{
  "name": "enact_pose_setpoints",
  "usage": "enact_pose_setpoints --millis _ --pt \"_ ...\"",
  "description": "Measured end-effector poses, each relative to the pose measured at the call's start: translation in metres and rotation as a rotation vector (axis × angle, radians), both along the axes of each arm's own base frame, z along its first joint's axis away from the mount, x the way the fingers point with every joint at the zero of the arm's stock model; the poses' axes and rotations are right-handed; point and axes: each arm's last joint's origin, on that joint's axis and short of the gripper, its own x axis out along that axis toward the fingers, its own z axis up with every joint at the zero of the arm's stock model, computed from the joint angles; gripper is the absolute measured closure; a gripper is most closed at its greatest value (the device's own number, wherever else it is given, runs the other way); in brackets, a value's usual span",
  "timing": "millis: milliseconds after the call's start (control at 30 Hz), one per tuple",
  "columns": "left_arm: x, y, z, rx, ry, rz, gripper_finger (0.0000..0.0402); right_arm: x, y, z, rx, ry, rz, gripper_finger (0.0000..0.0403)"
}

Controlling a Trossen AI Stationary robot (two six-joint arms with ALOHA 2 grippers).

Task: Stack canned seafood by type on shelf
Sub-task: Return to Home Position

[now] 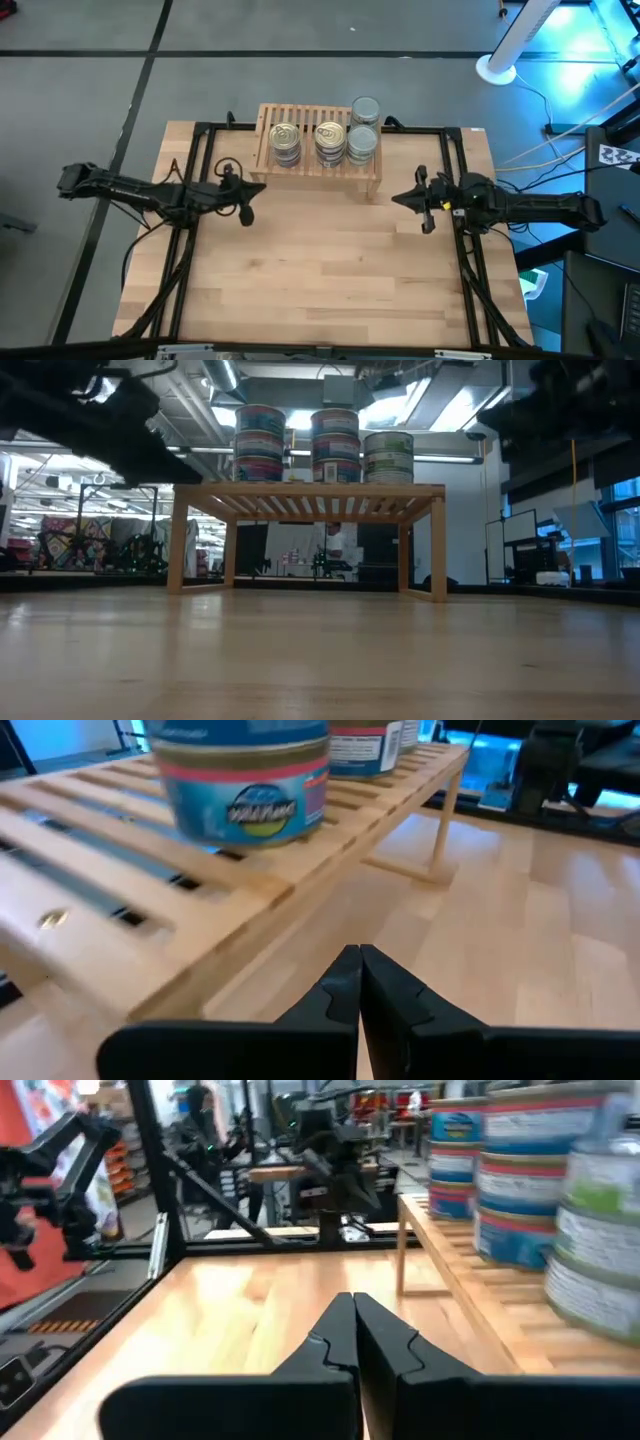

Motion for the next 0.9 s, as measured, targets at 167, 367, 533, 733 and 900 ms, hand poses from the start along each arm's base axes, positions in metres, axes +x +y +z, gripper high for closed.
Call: enact_pose_setpoints --millis 167,367,533,733,900 --pt "-0.013 -0.001 -0.012 -0.019 -0.044 -0.009 0.0400 -0.013 0.000 -0.021 0.044 -0.078 -0.041 0.0402" --pt "-0.028 -0.001 -0.020 -0.015 -0.118 -0.024 0.0400 -0.027 0.002 -0.036 0.058 -0.165 -0.039 0.0402" --pt "-0.038 0.000 -0.021 0.022 -0.180 -0.034 0.0399 -0.034 0.002 -0.040 0.078 -0.184 -0.038 0.0402" --pt "-0.048 0.001 -0.023 0.065 -0.224 -0.041 0.0399 -0.038 0.002 -0.045 0.081 -0.153 -0.074 0.0402" --pt "-0.053 0.001 -0.018 0.127 -0.263 -0.048 0.0400 -0.038 0.001 -0.051 0.048 -0.086 -0.099 0.0402"
